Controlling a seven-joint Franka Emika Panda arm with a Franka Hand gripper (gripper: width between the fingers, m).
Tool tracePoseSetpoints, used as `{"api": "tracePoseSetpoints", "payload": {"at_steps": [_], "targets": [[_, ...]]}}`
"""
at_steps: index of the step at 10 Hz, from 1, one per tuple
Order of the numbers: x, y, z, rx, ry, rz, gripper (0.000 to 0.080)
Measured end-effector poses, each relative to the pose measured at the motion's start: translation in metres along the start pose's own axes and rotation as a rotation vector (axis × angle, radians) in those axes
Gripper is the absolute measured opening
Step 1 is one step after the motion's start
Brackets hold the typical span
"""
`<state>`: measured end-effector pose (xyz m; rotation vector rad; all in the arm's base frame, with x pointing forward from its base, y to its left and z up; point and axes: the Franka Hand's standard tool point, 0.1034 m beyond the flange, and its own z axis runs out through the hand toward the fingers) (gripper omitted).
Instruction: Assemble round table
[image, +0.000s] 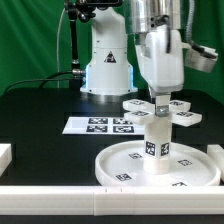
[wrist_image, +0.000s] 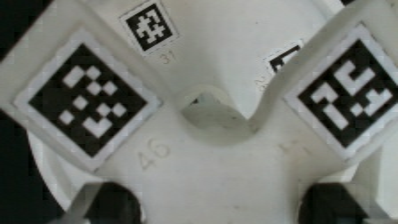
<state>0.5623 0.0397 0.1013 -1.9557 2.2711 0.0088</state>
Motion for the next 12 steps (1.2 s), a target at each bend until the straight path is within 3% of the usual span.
{"api": "tracePoseSetpoints", "payload": {"at_steps": [3,7,8,11,12], "targets": [[-0.001,0.001,0.000,0.070,-0.012,0.362,0.0442],[-0.002,0.002,-0.001,0.074,-0.038,0.460,0.0458],[-0.002,0.001,-0.006,0.073,-0.044,0.424,0.0610],[-0.010,-0.005,-0.042,0.096,-0.105,0.372,0.0648],[-0.009,-0.005,-0.042,0.098,-0.104,0.369,0.0648]]}}
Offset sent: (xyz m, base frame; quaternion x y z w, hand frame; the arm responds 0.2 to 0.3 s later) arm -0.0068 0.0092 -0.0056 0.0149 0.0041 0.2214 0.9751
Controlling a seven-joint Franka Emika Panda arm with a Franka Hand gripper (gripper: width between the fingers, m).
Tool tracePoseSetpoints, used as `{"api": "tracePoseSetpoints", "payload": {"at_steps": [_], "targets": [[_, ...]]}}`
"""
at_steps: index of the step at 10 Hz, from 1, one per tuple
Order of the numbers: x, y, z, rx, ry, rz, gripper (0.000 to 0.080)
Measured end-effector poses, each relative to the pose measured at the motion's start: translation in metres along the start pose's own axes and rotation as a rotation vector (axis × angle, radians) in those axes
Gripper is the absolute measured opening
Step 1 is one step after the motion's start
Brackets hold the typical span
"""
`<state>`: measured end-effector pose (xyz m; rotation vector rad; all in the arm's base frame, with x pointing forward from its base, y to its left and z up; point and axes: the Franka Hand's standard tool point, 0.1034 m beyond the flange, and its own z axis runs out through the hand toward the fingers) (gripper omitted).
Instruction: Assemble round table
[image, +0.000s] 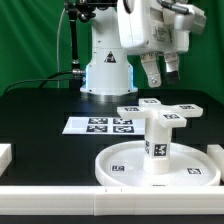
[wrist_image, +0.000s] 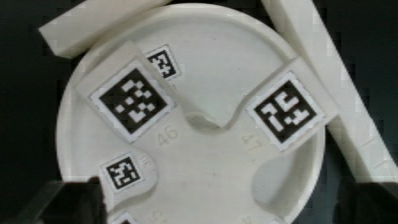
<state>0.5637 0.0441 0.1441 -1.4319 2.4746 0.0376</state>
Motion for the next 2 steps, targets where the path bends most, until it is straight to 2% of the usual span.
{"api": "tracePoseSetpoints", "payload": {"at_steps": [2], "targets": [[-0.0004,0.0006,0.0013,-0.001,0.002,-0.007,0.0649]]}}
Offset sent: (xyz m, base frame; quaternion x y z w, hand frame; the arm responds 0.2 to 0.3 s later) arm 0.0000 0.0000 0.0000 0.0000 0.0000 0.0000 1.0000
